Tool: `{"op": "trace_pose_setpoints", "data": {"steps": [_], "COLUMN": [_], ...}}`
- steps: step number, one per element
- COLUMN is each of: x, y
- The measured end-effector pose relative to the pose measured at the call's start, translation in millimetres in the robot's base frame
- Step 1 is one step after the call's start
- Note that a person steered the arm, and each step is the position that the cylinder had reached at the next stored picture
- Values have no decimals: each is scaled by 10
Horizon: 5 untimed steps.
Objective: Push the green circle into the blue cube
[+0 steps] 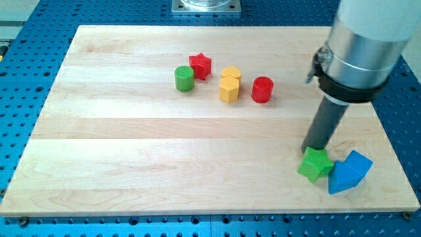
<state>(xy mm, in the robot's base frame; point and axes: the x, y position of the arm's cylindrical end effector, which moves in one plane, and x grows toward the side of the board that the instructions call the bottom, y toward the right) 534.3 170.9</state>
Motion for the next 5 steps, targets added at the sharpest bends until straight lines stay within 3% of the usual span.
{"op": "trace_pose_setpoints", "data": {"steps": [1, 3, 4, 5], "x": [-155, -602, -1590, -2181], "y": [-482, -3110, -3930, -3512]}}
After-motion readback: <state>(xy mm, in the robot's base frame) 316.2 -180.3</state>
